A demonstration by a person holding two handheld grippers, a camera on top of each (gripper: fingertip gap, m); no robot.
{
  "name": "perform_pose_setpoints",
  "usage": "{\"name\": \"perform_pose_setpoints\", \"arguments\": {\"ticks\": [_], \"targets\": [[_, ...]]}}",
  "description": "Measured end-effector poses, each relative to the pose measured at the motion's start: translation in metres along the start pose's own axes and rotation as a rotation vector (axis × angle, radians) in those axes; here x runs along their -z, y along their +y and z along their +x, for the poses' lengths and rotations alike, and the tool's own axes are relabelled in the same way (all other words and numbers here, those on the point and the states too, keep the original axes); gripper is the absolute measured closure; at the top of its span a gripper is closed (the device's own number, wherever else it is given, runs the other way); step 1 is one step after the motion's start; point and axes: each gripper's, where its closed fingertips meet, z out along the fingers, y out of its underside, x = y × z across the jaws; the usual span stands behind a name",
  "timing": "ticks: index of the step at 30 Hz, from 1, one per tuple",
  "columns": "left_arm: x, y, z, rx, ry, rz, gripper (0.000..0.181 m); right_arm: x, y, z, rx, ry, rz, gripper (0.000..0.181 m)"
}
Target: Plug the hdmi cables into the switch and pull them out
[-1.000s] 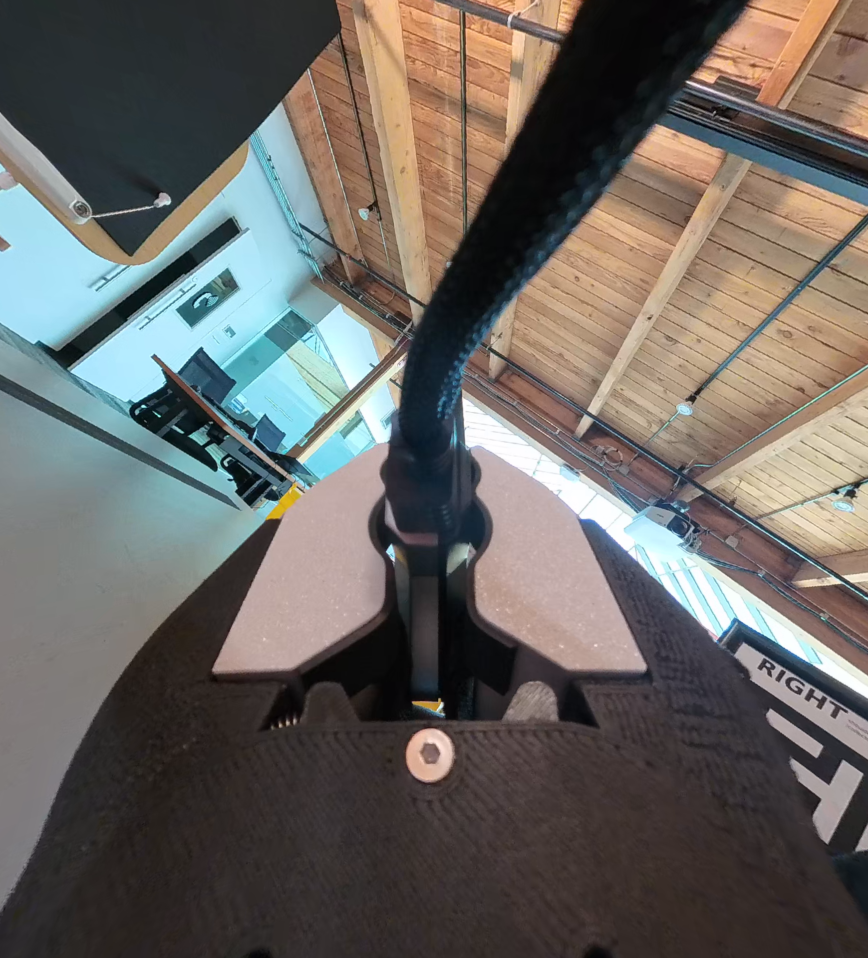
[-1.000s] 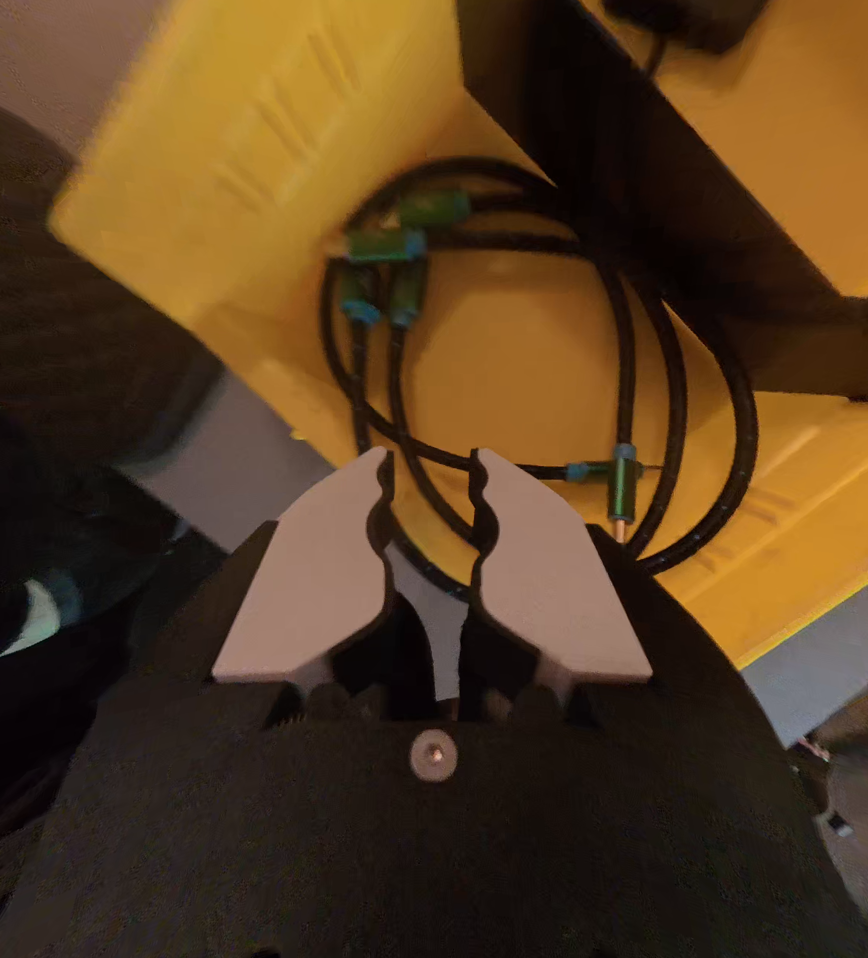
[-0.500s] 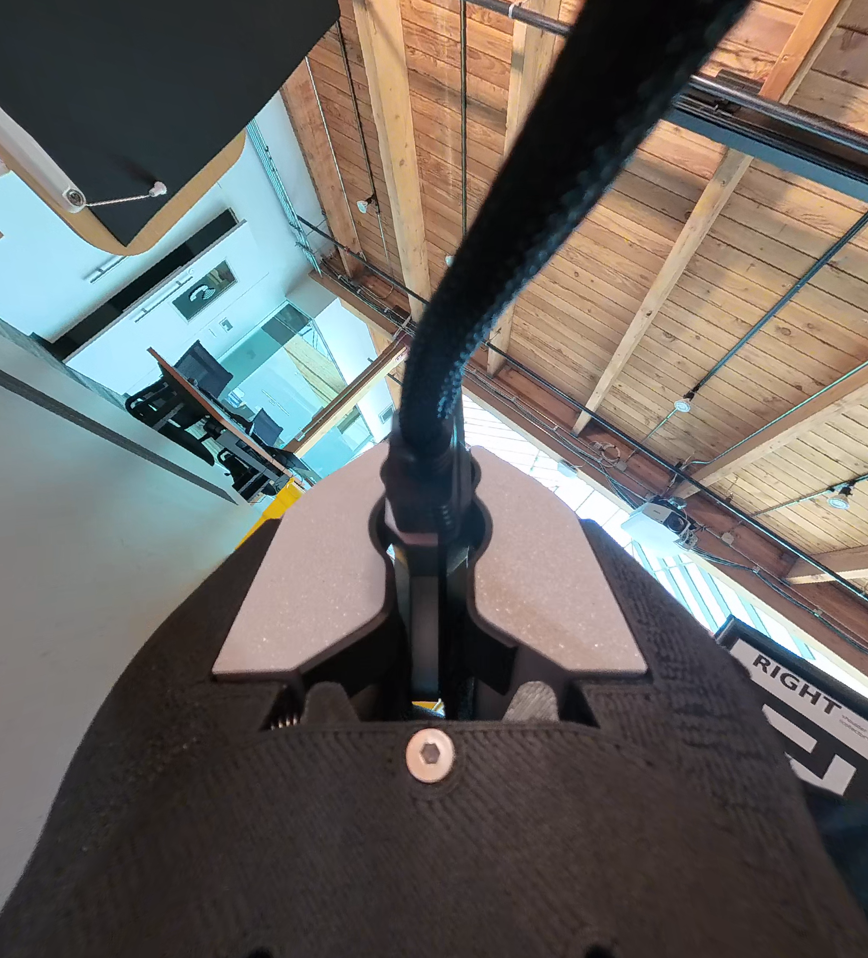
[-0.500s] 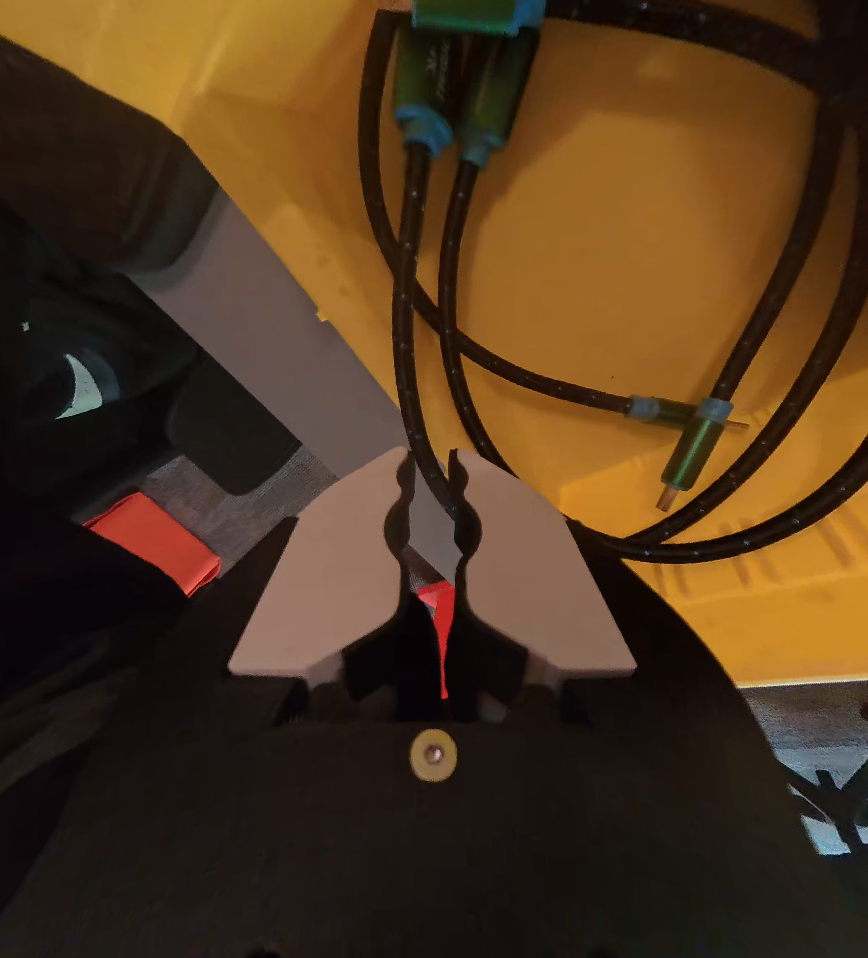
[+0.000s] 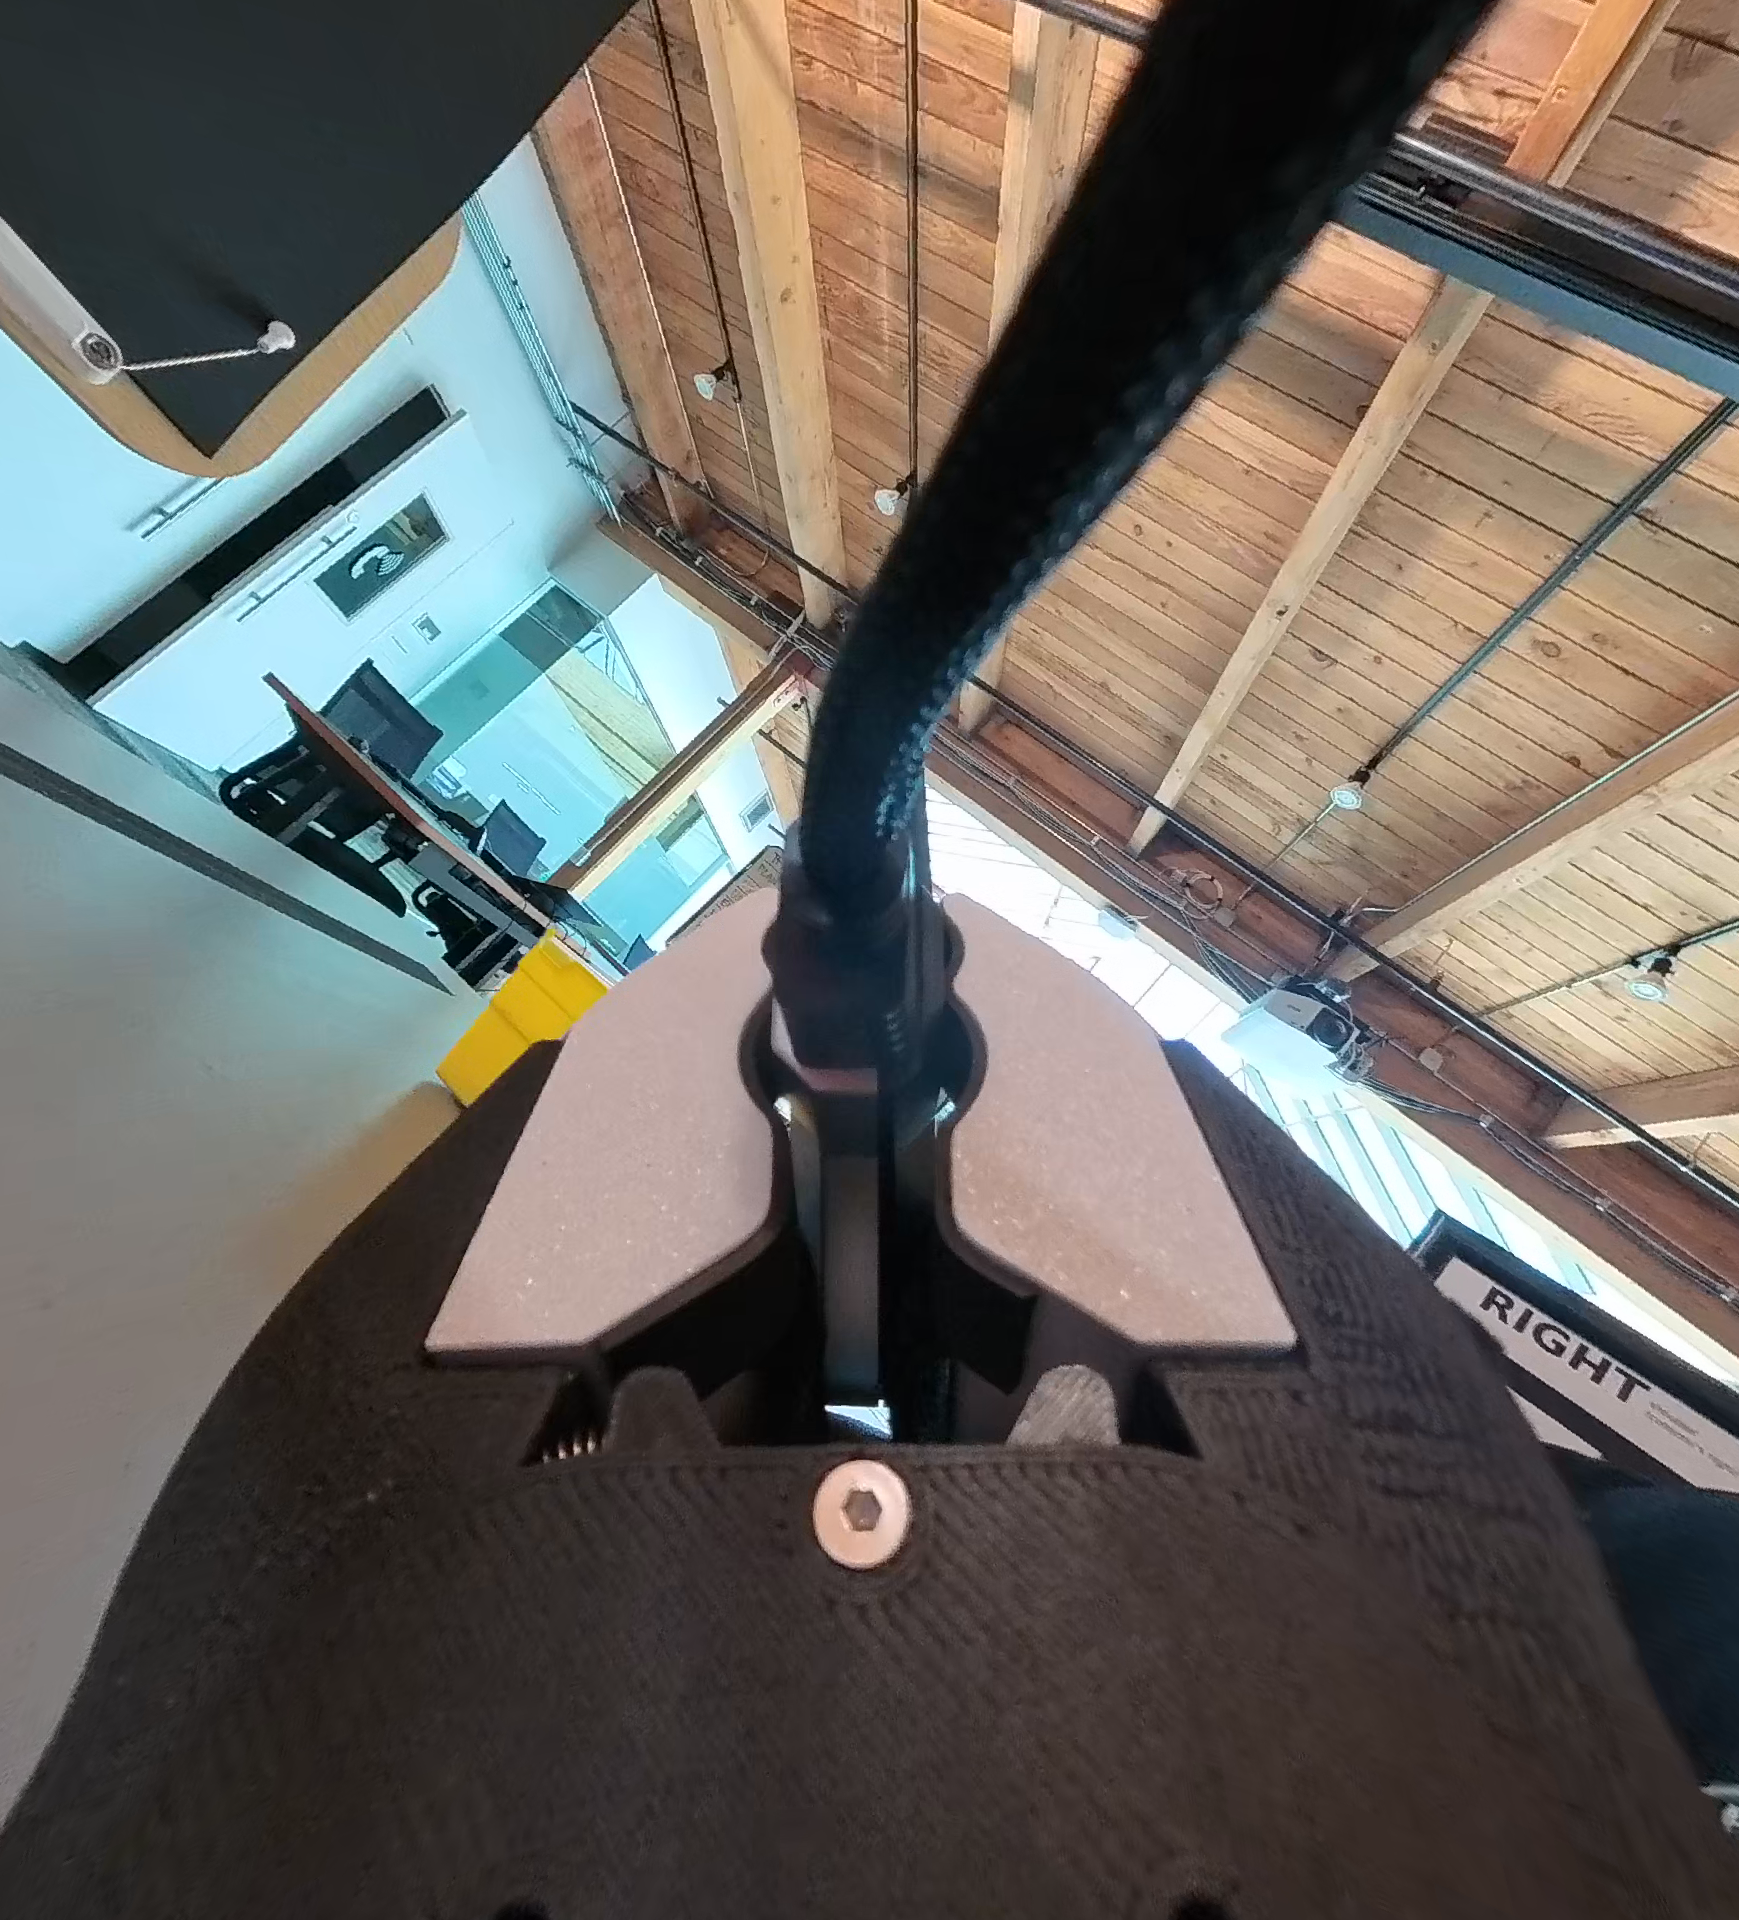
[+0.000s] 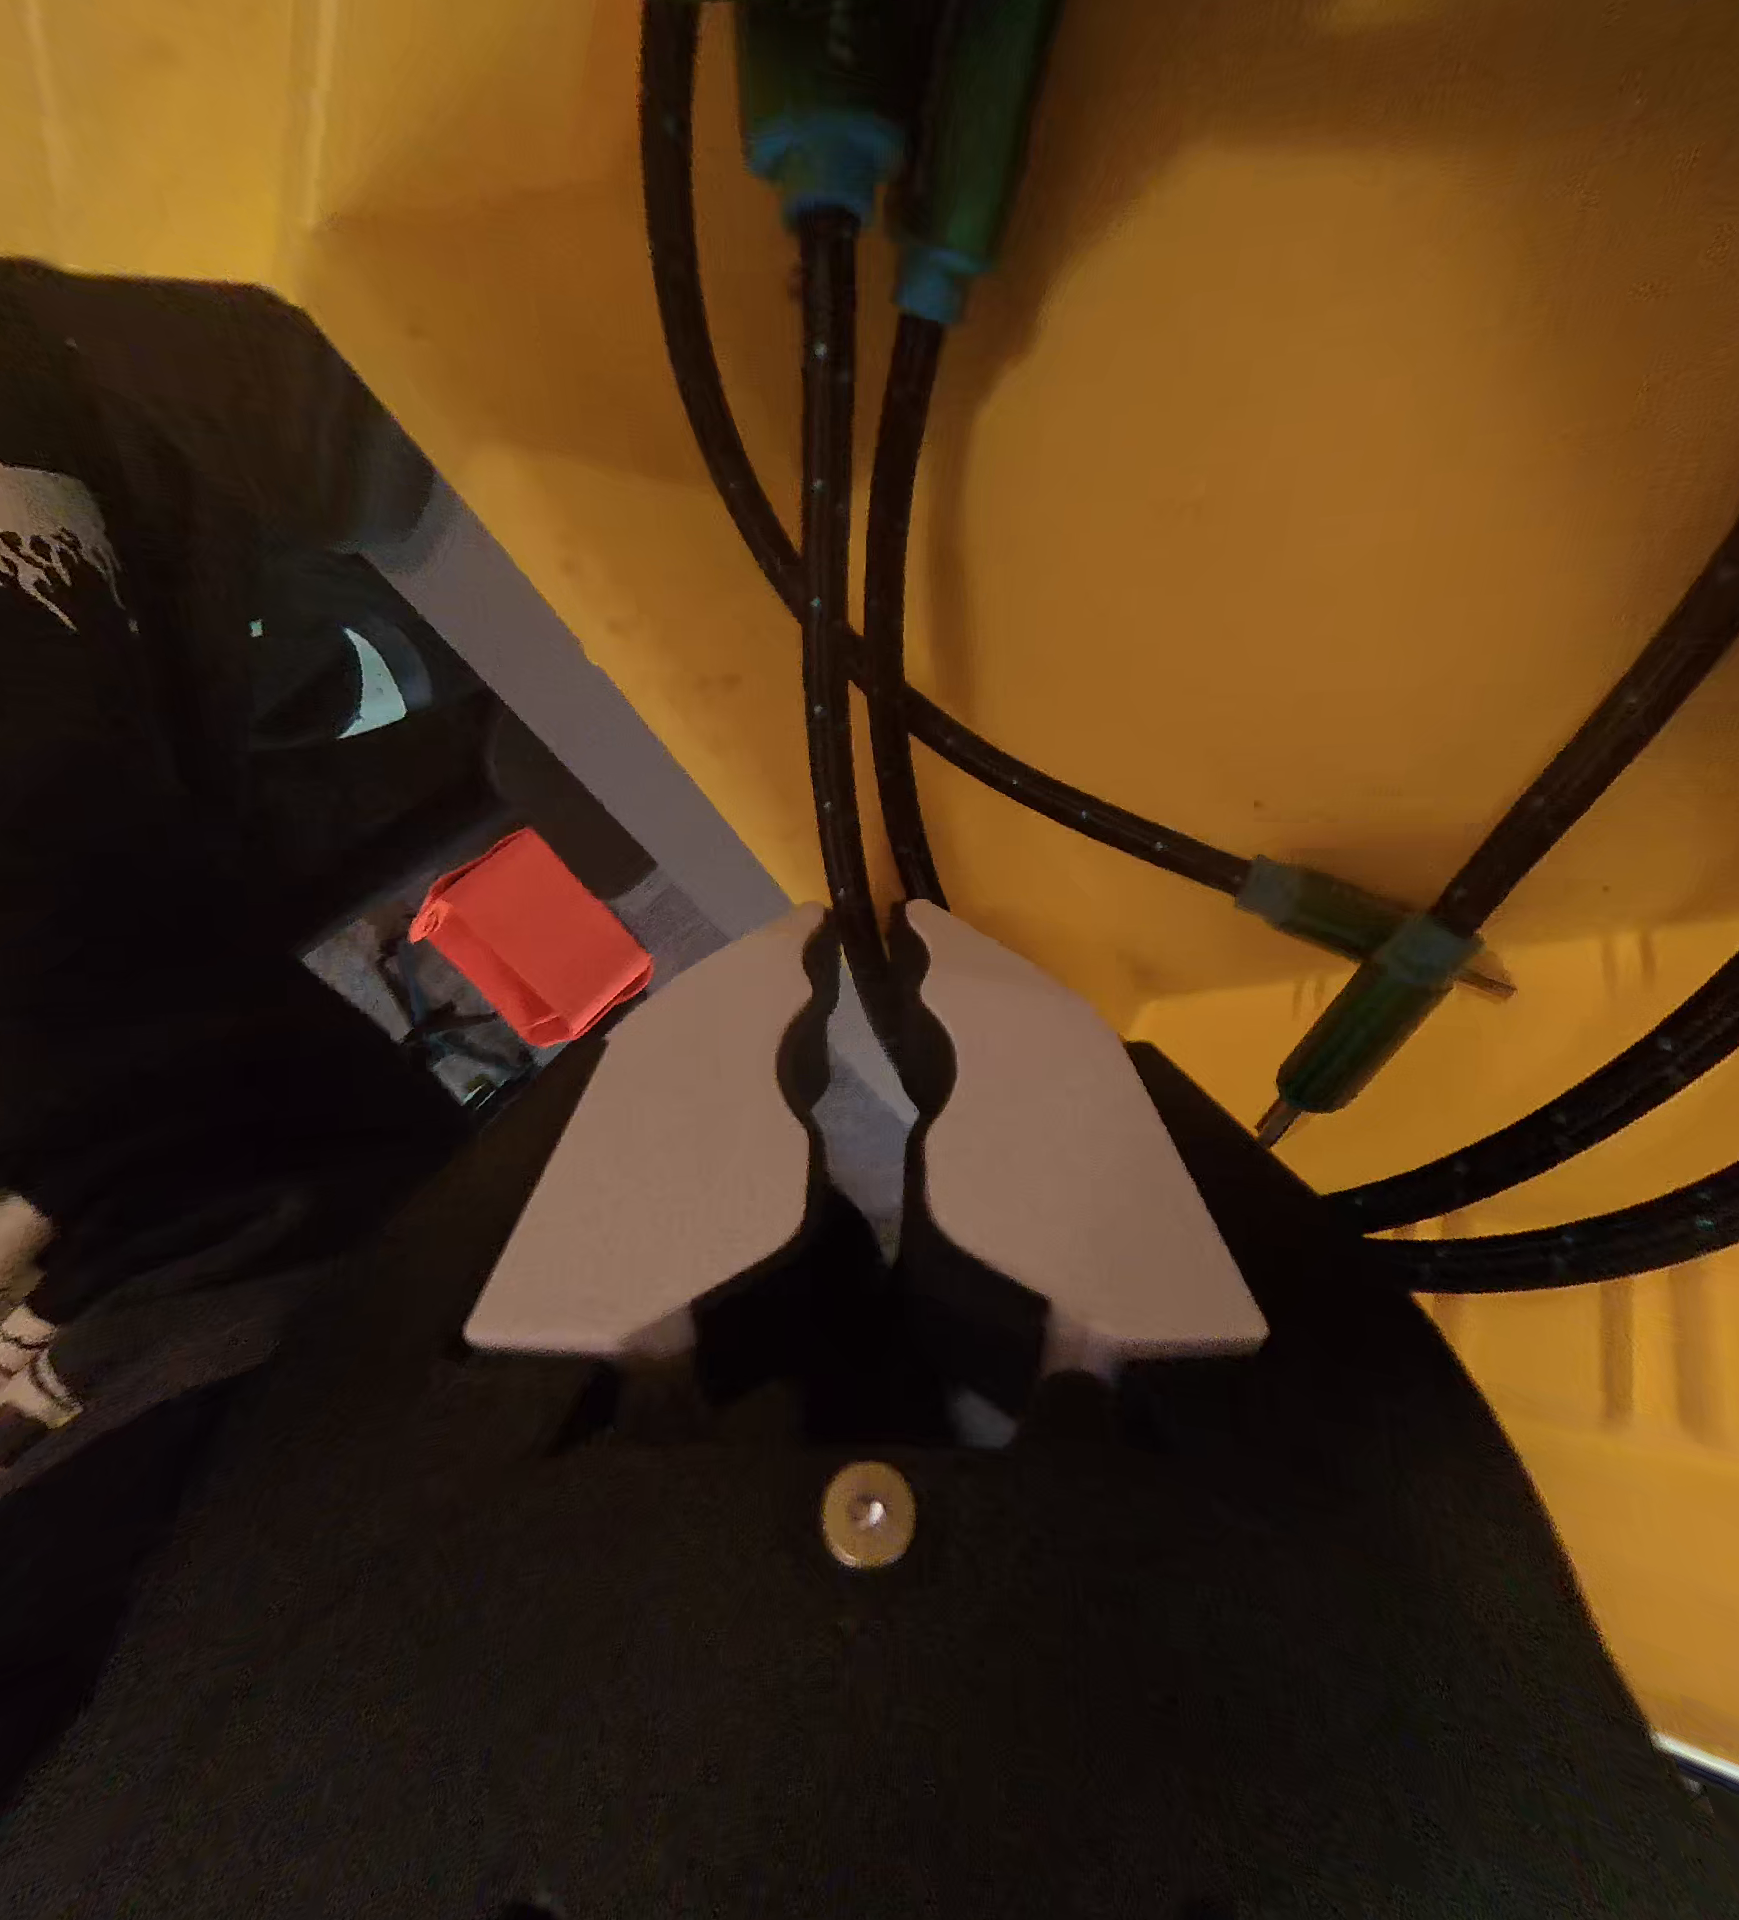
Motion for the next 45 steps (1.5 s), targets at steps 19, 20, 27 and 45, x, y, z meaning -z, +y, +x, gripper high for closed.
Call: {"name": "perform_pose_setpoints", "arguments": {"ticks": [19,20,27,45], "targets": [[-0.002,0.005,0.005,-0.007,0.025,-0.02,0.159,0.006,-0.034,0.055,-0.137,0.618,0.457,0.151],[-0.002,0.005,0.006,-0.013,0.024,-0.021,0.159,0.013,-0.039,0.048,-0.092,0.631,0.485,0.142],[-0.005,0.011,0.01,-0.01,0.049,-0.052,0.159,0.138,-0.08,-0.074,0.117,0.67,1.477,0.14],[-0.009,0.074,0.006,-0.487,-0.063,-0.449,0.159,0.068,-0.24,-0.311,0.86,0.42,1.637,0.094]]}}
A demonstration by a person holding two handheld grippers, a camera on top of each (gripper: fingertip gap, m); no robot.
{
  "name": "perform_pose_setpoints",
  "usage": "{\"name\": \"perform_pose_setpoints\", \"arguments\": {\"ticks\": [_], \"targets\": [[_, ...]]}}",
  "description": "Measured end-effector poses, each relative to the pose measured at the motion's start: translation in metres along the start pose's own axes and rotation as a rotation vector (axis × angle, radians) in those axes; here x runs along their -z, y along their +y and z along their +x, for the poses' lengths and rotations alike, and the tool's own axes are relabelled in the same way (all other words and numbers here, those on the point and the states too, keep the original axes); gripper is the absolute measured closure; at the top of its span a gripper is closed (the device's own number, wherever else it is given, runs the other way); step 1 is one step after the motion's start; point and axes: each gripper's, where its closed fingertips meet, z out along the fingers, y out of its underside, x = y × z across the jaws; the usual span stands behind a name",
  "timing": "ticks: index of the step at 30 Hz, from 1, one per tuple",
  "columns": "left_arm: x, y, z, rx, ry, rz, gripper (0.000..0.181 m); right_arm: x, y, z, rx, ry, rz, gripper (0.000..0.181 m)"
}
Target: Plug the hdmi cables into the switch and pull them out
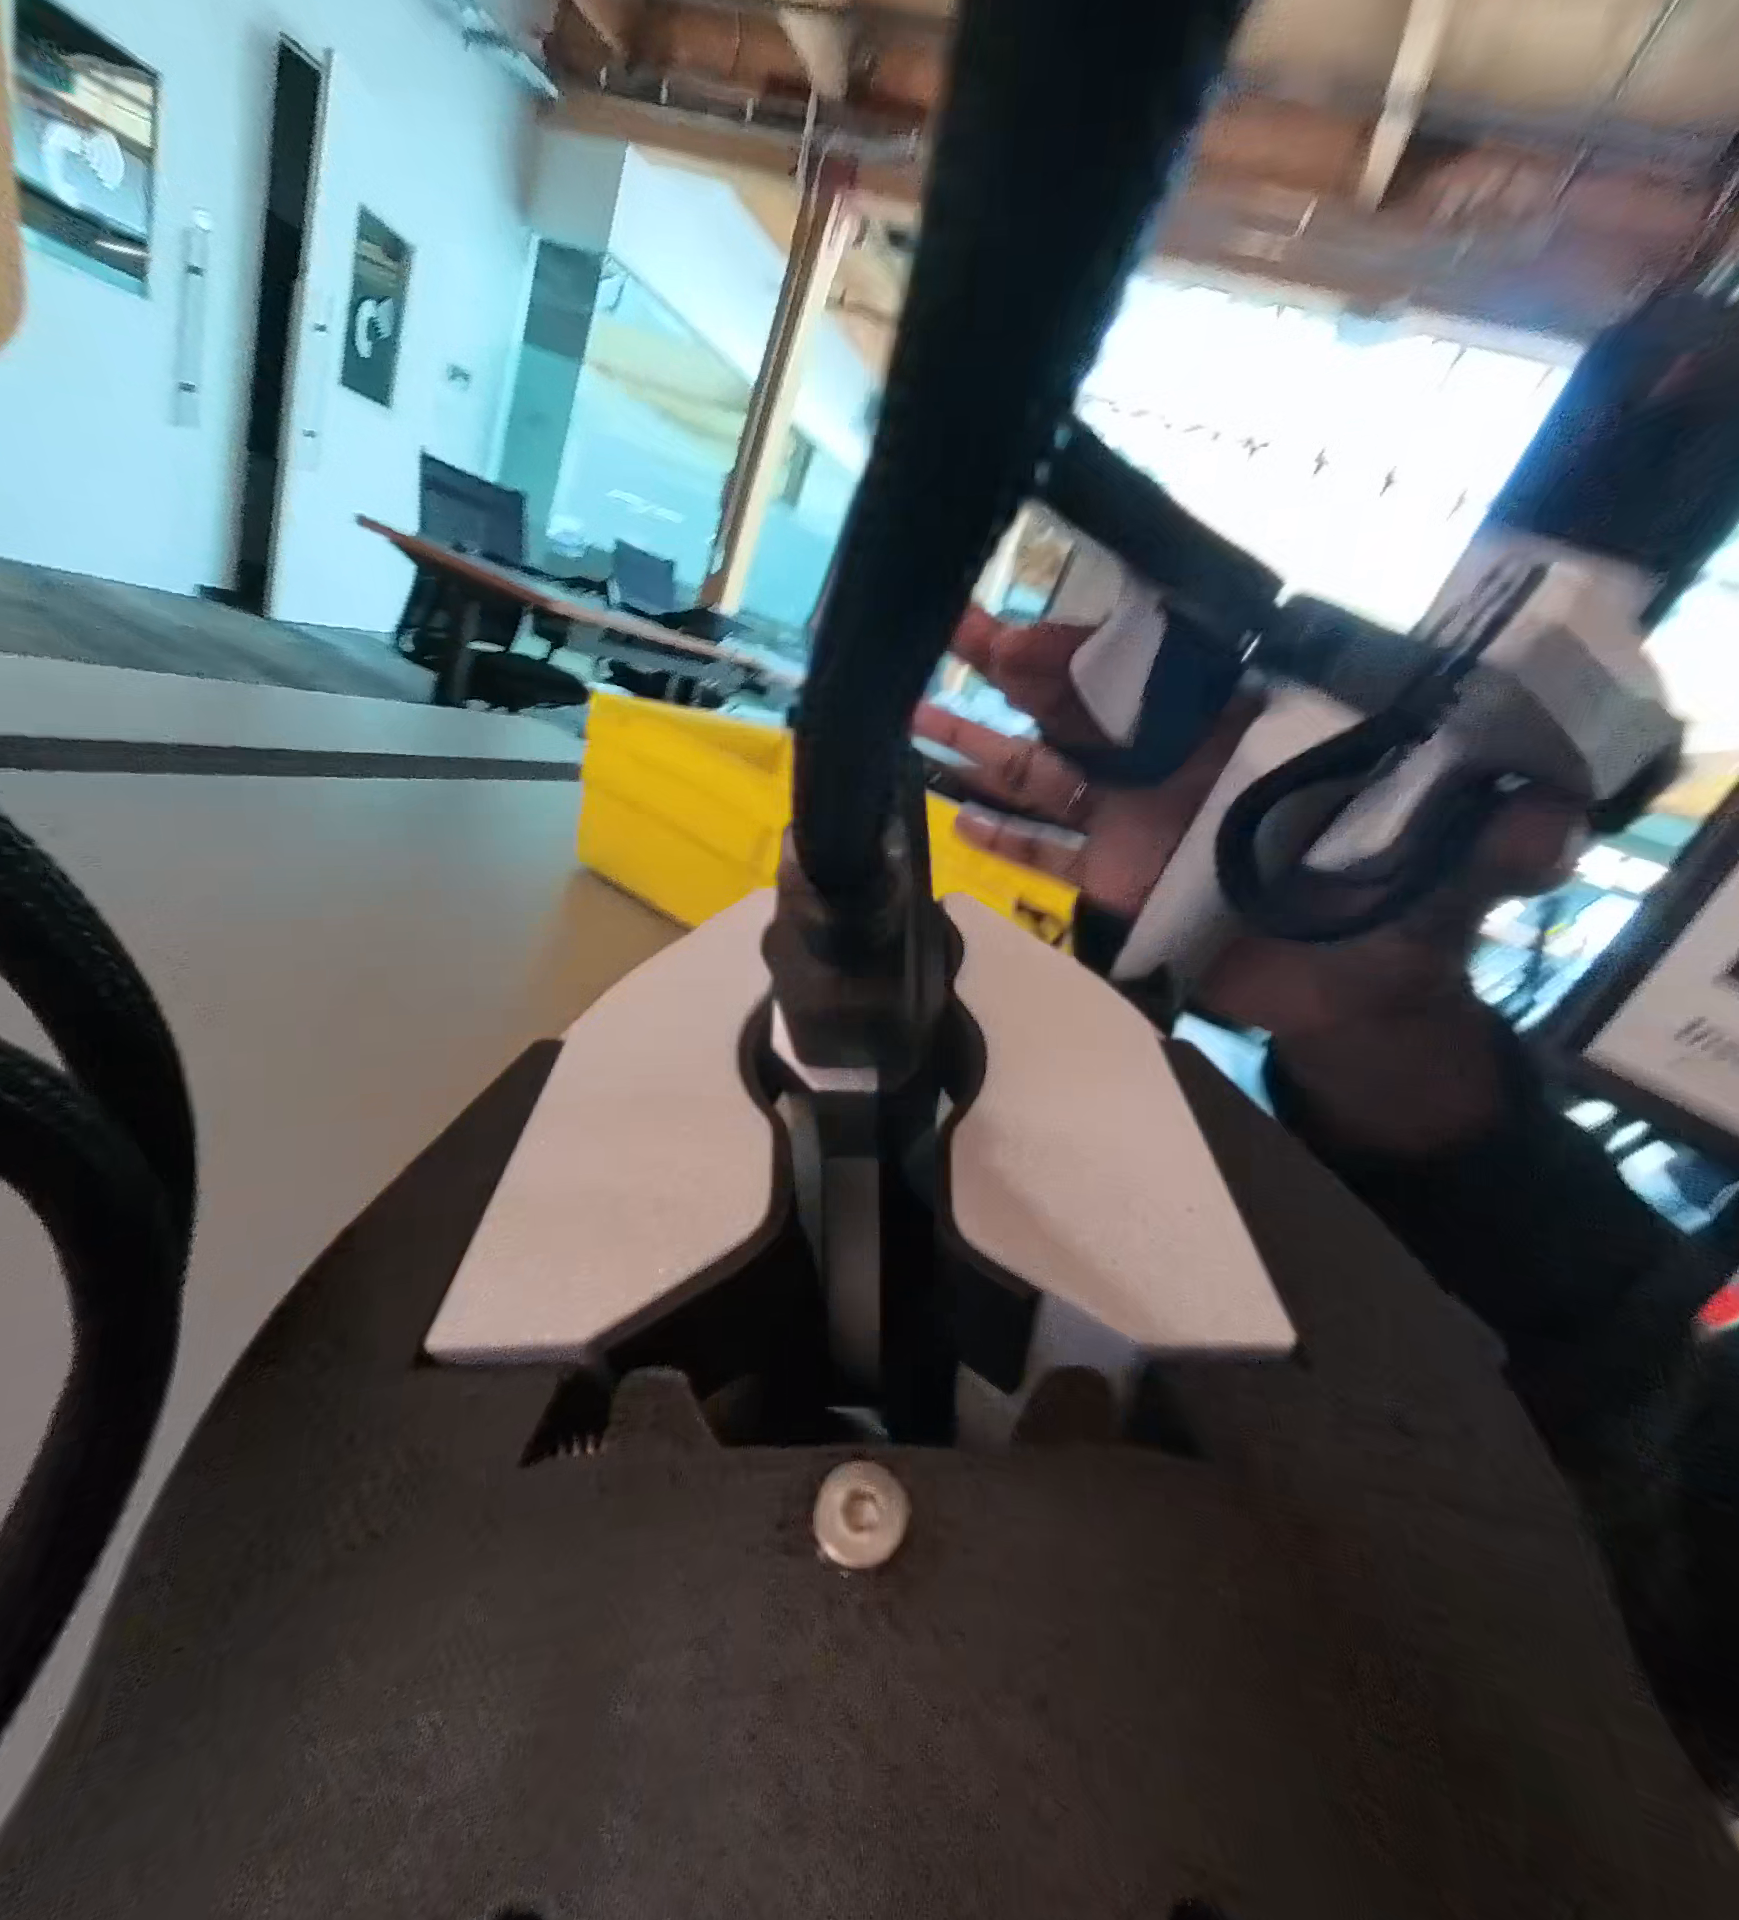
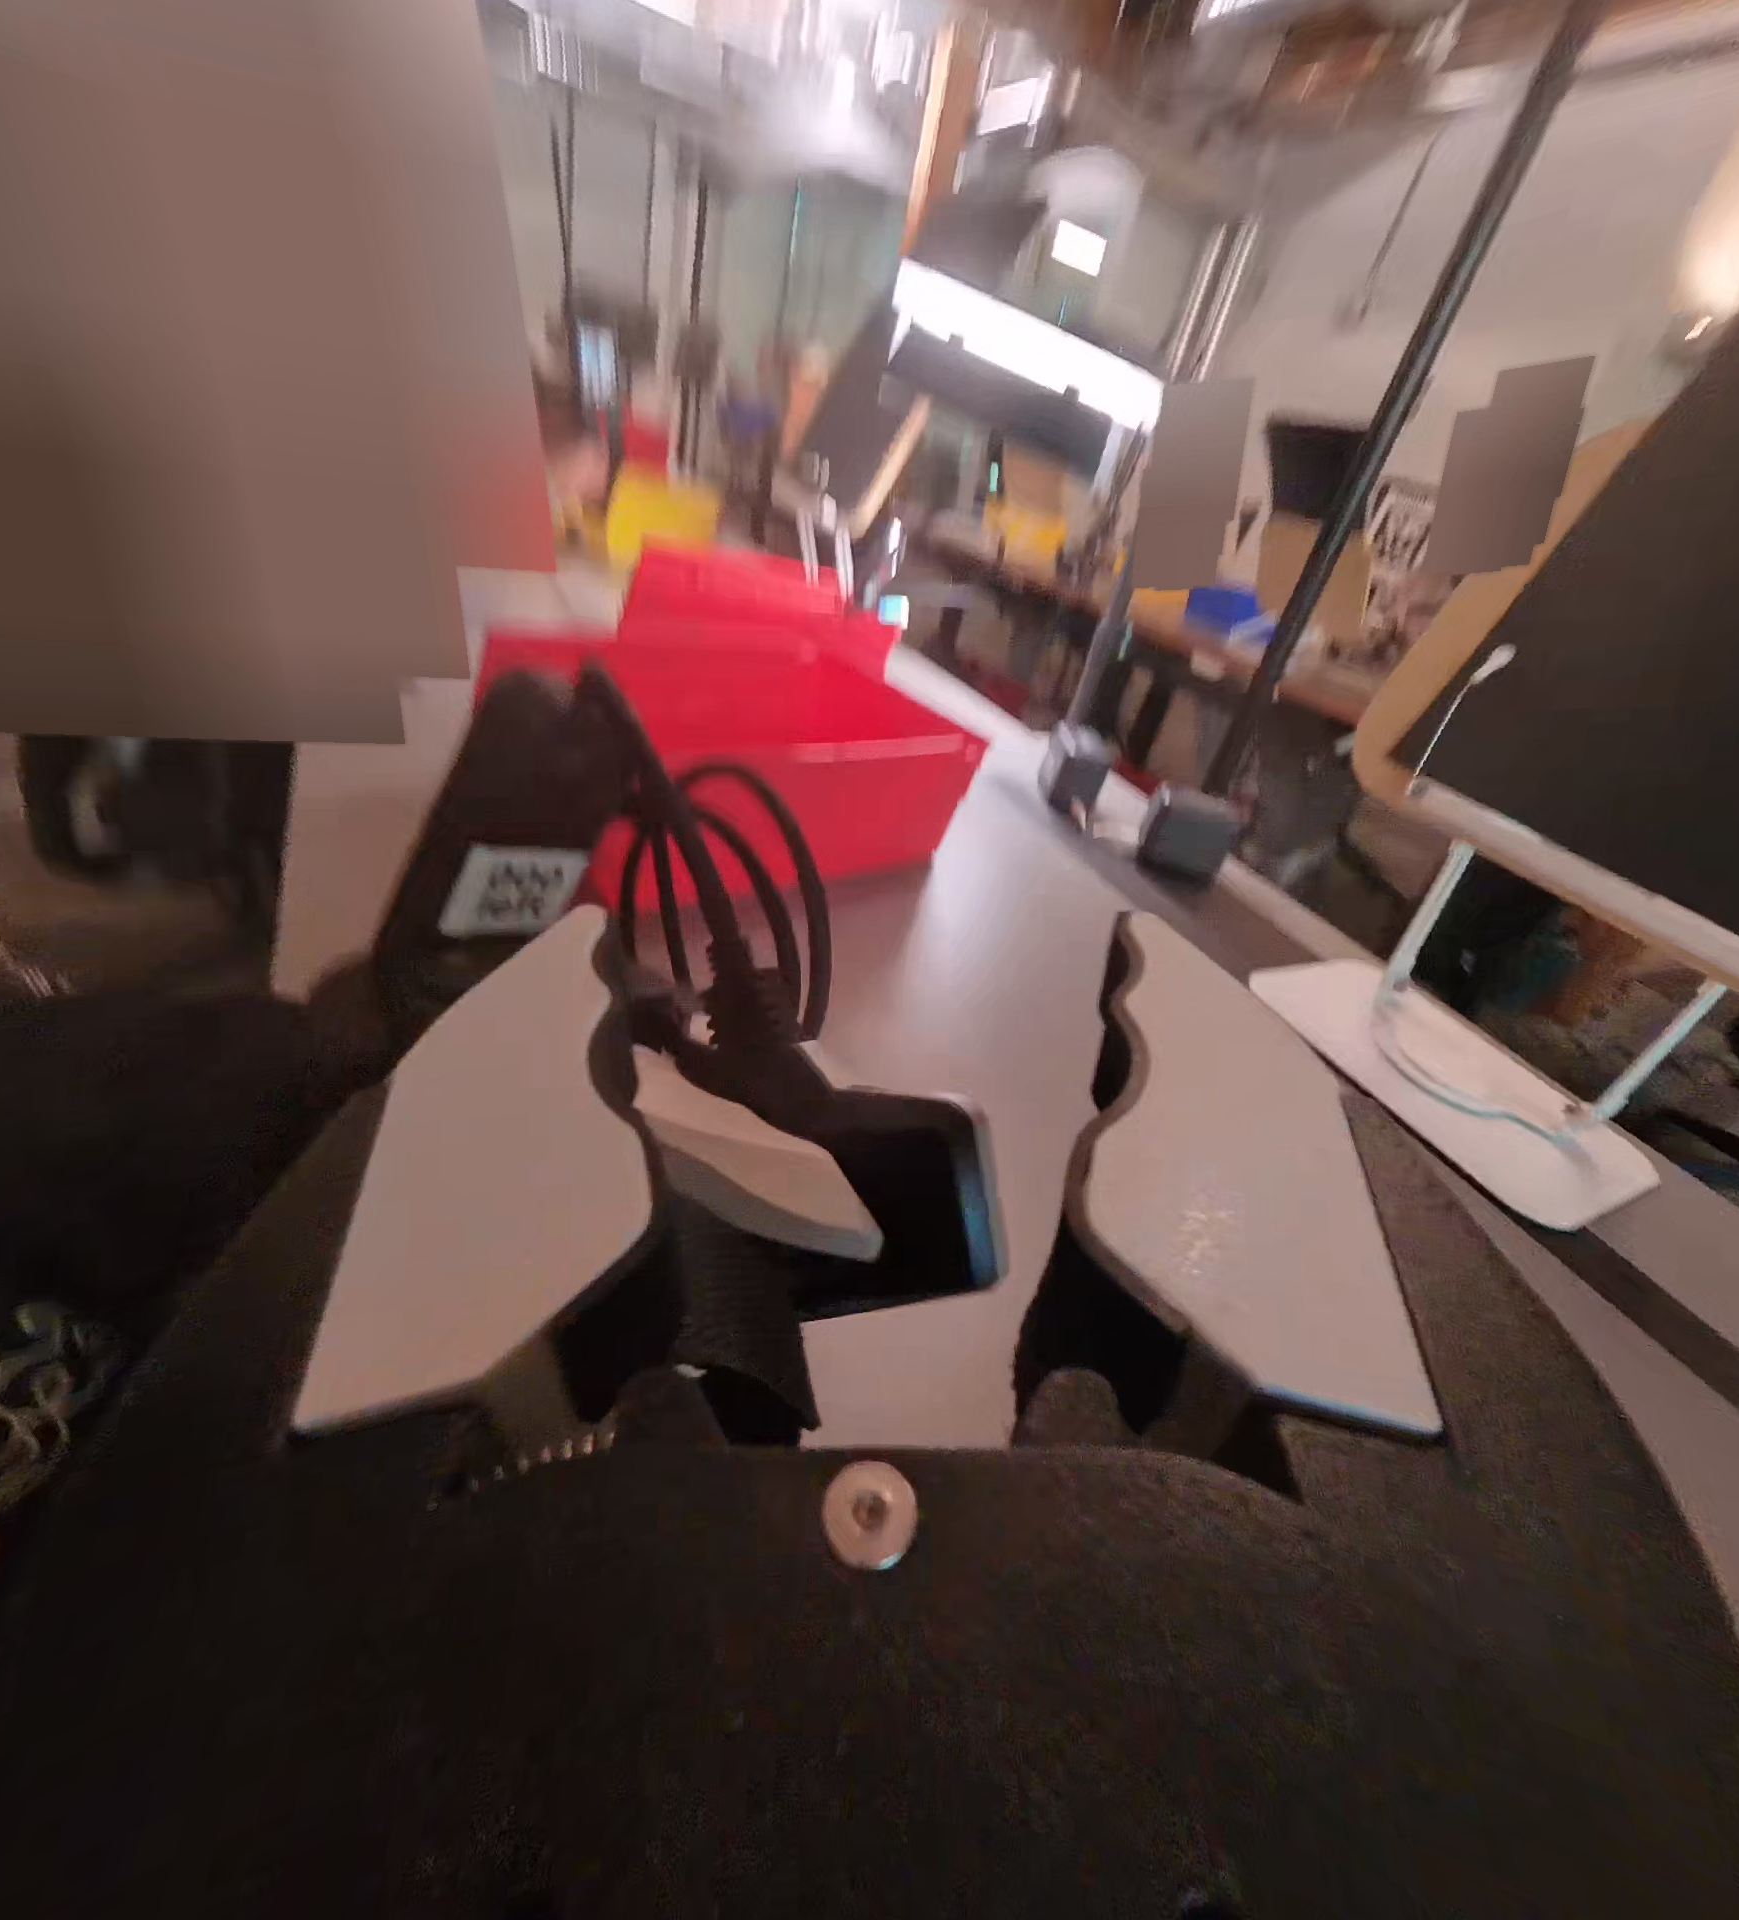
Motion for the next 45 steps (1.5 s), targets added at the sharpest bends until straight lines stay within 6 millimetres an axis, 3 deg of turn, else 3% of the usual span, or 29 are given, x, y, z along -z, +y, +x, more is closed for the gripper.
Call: {"name": "perform_pose_setpoints", "arguments": {"ticks": [4,7,12,14,16,18,20,21,25,29,31,33,35,41,45], "targets": [[-0.003,0.01,0.0,-0.196,-0.073,-0.071,0.159,-0.037,0.023,-0.029,0.228,-0.014,-0.214,0.1],[-0.004,0.015,0.003,-0.29,-0.083,-0.101,0.157,-0.053,0.032,-0.035,0.362,-0.048,-0.332,0.094],[-0.008,0.029,0.01,-0.417,-0.074,-0.174,0.156,-0.058,0.045,-0.047,0.307,-0.402,-0.519,0.085],[-0.009,0.031,0.01,-0.407,-0.063,-0.188,0.157,-0.056,0.05,-0.058,0.264,-0.558,-0.539,0.093],[-0.01,0.035,0.012,-0.38,-0.04,-0.204,0.128,-0.051,0.053,-0.067,0.212,-0.668,-0.545,0.112],[-0.01,0.038,0.011,-0.349,-0.032,-0.231,0.099,-0.054,0.053,-0.061,0.216,-0.63,-0.512,0.145],[-0.012,0.041,0.012,-0.341,-0.029,-0.25,0.128,-0.057,0.048,-0.049,0.269,-0.535,-0.442,0.173],[-0.012,0.041,0.012,-0.347,-0.033,-0.245,0.143,-0.057,0.046,-0.044,0.256,-0.495,-0.438,0.174],[-0.011,0.027,0.015,-0.396,-0.042,-0.149,0.136,-0.05,0.027,-0.008,0.22,-0.317,-0.377,0.174],[-0.006,0.003,0.012,-0.469,-0.106,0.018,0.135,-0.028,-0.014,0.042,0.244,-0.139,-0.277,0.174],[-0.005,0.006,-0.003,-0.48,-0.19,-0.013,0.135,-0.013,-0.029,0.072,0.287,-0.031,-0.273,0.175],[-0.009,0.025,-0.019,-0.459,-0.253,-0.145,0.131,0.003,-0.038,0.101,0.331,0.07,-0.305,0.174],[-0.01,0.036,-0.025,-0.459,-0.277,-0.226,0.118,0.021,-0.044,0.129,0.379,0.163,-0.351,0.174],[-0.009,0.035,-0.03,-0.518,-0.318,-0.221,0.115,0.083,-0.05,0.21,0.483,0.397,-0.508,0.173],[-0.01,0.036,-0.031,-0.531,-0.321,-0.226,0.112,0.118,-0.045,0.254,0.497,0.492,-0.575,0.174]]}}
